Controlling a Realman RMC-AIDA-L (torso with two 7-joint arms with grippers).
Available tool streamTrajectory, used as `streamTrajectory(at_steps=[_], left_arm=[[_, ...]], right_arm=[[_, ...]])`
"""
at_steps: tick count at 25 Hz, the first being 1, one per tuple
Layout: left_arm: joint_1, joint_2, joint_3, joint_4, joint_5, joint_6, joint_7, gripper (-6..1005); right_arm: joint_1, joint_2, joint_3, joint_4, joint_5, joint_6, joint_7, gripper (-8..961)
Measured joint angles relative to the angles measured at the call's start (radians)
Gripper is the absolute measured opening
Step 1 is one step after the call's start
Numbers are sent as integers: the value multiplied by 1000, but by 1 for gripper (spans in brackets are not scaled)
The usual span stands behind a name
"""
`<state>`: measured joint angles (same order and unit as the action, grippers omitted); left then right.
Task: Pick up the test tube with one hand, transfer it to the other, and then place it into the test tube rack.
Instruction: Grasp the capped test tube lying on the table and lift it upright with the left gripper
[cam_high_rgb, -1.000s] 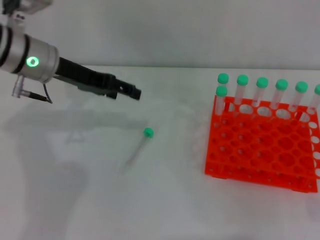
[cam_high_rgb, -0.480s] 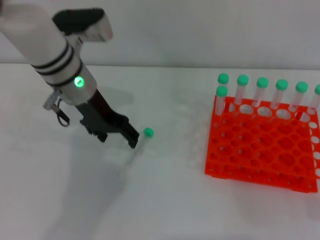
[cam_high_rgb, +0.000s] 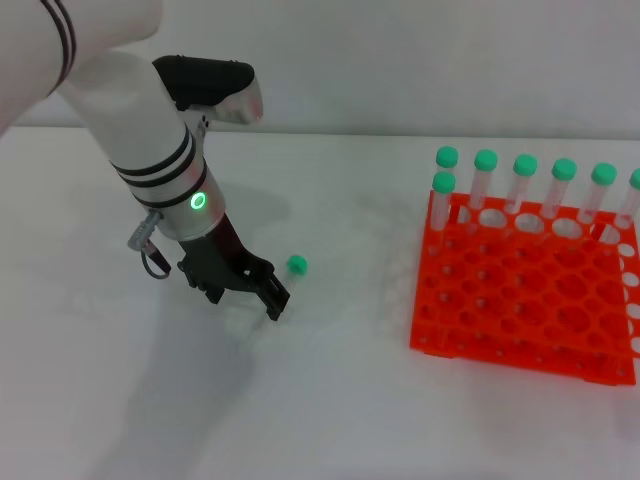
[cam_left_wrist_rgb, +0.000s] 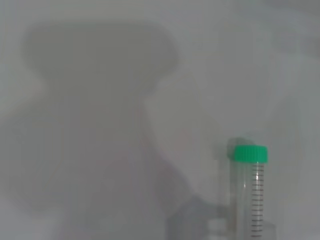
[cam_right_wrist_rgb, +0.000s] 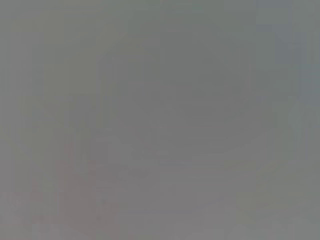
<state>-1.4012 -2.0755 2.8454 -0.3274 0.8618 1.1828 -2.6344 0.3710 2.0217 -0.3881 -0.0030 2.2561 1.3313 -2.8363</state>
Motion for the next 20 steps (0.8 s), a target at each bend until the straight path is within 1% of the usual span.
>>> streamTrajectory(at_steps=[7, 13, 18, 20], left_arm=[[5, 0, 0, 29, 14, -6, -10, 875], [6, 0, 0, 59, 28, -15, -12, 773], [4, 0, 0, 71, 40, -24, -12, 553], [2, 0, 0, 75, 45, -27, -12, 535]], right_arm=[[-2, 1, 0, 2, -1, 0, 0, 869], [-4, 2, 0, 2, 0, 4, 0, 869], [-3, 2, 0, 2, -1, 4, 0, 869], [-3, 2, 0, 2, 0, 4, 0, 869]])
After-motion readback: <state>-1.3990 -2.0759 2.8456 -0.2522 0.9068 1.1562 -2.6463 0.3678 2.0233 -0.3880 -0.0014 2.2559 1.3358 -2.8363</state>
